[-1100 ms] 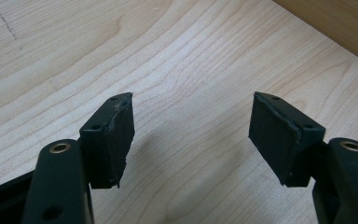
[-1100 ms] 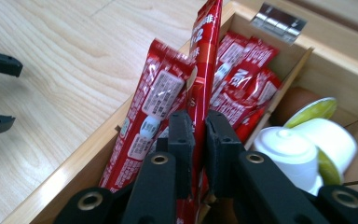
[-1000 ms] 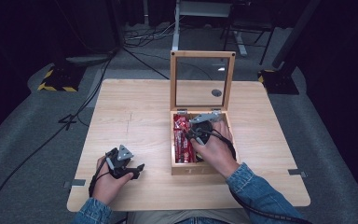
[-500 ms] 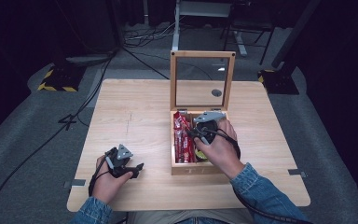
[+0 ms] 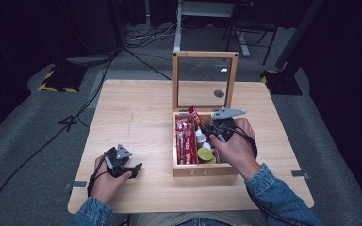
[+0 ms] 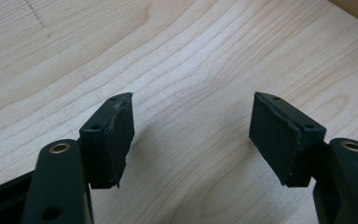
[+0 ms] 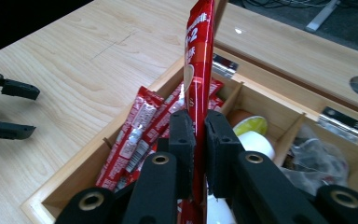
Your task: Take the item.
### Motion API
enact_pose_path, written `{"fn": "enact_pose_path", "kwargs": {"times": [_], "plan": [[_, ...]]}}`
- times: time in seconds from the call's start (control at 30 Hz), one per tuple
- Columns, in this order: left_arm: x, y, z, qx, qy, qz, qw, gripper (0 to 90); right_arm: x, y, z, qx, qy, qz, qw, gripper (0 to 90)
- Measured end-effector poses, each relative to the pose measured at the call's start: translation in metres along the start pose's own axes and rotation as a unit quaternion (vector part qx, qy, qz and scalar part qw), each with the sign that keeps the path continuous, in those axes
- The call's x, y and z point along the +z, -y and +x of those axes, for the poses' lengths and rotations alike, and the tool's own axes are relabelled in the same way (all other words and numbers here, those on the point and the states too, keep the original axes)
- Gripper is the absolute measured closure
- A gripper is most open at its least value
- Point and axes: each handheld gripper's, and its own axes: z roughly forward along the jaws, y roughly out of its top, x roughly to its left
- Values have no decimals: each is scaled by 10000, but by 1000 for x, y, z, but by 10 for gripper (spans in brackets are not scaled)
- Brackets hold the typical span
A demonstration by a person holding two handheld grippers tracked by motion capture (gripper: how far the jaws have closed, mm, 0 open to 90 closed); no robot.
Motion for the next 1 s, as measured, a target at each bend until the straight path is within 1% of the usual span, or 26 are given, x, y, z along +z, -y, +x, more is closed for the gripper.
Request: {"fn": "enact_pose_path", "kwargs": {"times": [0.13,0.17,0.2,0.33,0.43,0.63,0.7,0.8,1.0], "plan": [[3,-1,6,-67,-26,39,10000,311,-9,3,-10,73,119,-44,9999,826],[3,-2,7,-47,-19,67,10000,311,-12,4,-12,93,166,-51,9998,826],[4,-2,7,-31,-39,41,10000,310,-14,5,-15,119,209,-46,9997,826],[6,-2,10,-151,26,73,9999,299,-23,7,-27,217,378,-50,9990,826],[6,-2,11,-141,18,54,9999,298,-28,10,-37,253,487,-49,9985,826],[6,0,13,-208,35,-3,9998,292,-38,17,-54,320,688,-36,9971,825],[6,0,14,-202,57,-2,9998,289,-42,19,-60,362,744,-35,9966,825],[7,2,15,-175,53,-69,9998,279,-47,23,-69,420,834,-45,9956,825],[6,4,17,-154,91,-97,9998,268,-53,30,-88,486,955,19,9942,825]]}}
